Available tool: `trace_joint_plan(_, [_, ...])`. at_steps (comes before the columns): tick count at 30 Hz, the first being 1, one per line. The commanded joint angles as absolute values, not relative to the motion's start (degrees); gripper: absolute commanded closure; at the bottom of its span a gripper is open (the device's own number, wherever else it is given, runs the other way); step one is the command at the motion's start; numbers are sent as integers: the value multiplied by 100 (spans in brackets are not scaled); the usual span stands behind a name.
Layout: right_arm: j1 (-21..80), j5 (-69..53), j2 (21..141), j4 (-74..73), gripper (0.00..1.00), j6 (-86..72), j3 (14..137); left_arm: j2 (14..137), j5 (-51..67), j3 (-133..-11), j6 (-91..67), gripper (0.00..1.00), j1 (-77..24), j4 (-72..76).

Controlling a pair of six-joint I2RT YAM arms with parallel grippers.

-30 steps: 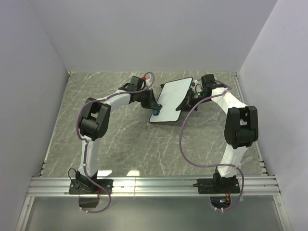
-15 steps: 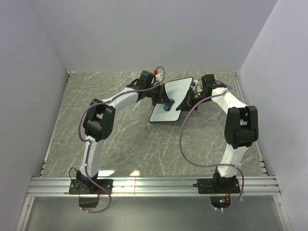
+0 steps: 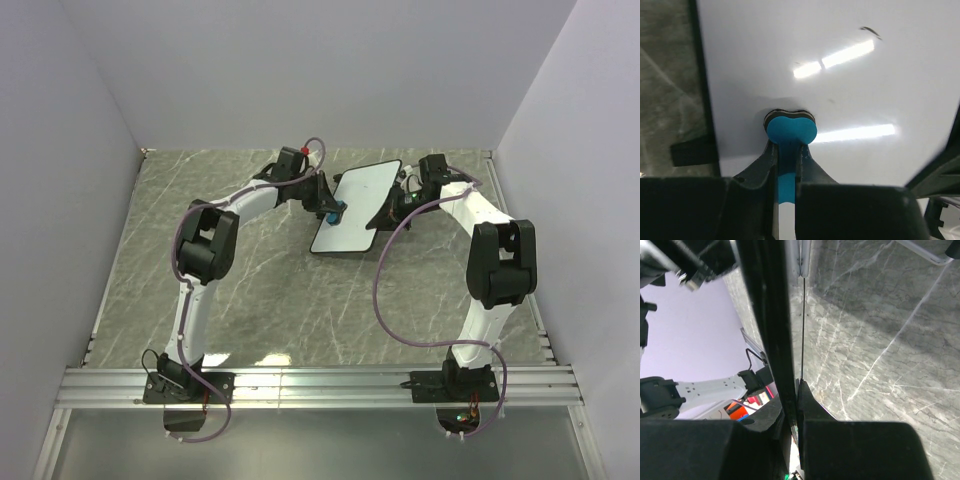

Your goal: Erase the whiteboard

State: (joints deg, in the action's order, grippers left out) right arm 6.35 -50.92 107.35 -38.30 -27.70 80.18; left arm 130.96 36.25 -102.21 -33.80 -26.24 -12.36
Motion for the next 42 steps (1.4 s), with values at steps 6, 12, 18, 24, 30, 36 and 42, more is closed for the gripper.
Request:
trace_joint_plan(6, [870,-5344,10978,-3305,100,-2786,8130,13150,3689,-9950,-2542,100,-3163,-2092])
trace_joint_plan(12, [870,-5353,10969,-3278,100,-2804,8112,12166,4640,-9054,-2417,100,-3708,-1363])
trace_joint_plan(18, [879,-5370,10916,-3234,100,-2795,7963,12225,5185,-9561,-2286,100,-3779,-1704])
trace_joint_plan(24, [870,-5361,10872,-3296,100,-2786,8051,12392,4344,-9248,-2881,100,-3613,-1407])
trace_joint_plan(30, [870,-5353,10802,-3305,100,-2769,8042,12682,3798,-8580,-3041,100,-2980,-1231])
trace_joint_plan(36, [835,-5353,10740,-3305,100,-2742,7919,12963,3744,-8498,-3024,100,-2689,-1028])
trace_joint_plan(42, [826,-5370,10802,-3305,100,-2751,7919,13060,3928,-9410,-3094,100,-2751,-1177])
